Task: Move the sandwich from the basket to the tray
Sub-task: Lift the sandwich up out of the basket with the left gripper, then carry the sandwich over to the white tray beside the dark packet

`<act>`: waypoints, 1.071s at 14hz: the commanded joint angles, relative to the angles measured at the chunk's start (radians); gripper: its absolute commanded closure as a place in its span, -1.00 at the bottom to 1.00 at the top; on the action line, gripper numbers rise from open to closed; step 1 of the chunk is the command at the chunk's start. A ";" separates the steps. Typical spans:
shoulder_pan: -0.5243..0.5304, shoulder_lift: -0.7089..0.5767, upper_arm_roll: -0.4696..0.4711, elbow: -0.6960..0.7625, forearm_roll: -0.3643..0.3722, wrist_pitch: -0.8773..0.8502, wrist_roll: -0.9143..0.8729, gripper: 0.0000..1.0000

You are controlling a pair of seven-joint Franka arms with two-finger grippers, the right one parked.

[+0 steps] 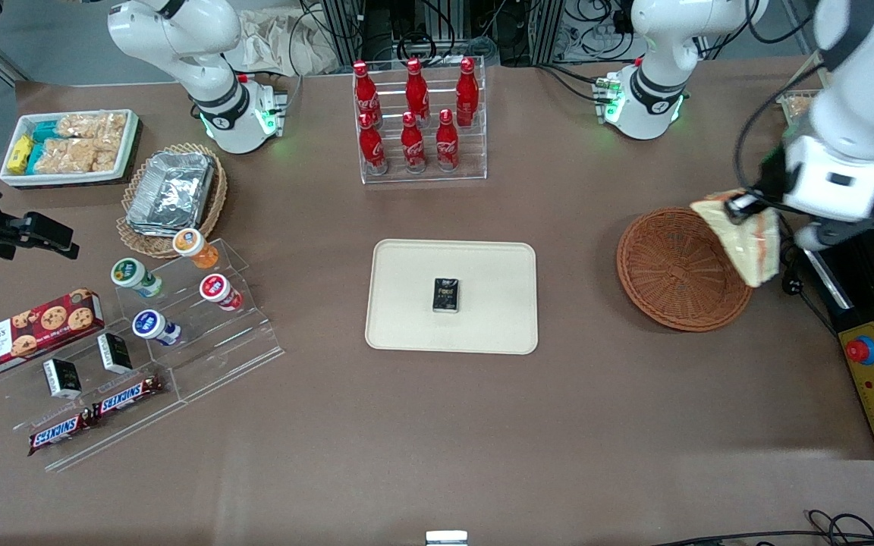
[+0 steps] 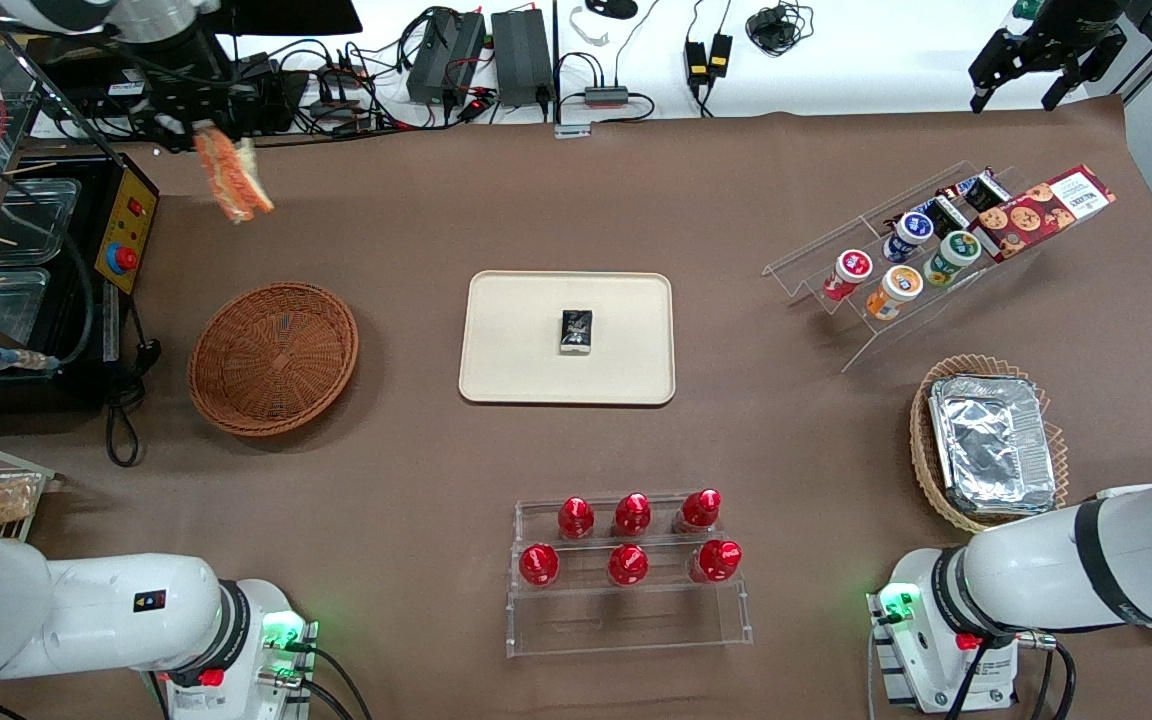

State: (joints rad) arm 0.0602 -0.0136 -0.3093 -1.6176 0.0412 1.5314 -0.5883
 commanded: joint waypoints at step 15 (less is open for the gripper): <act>-0.148 0.391 -0.277 -0.240 0.208 0.584 -0.088 1.00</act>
State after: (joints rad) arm -0.0645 0.2995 -0.5884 -1.8747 0.1599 2.0711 -0.5978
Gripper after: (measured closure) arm 0.753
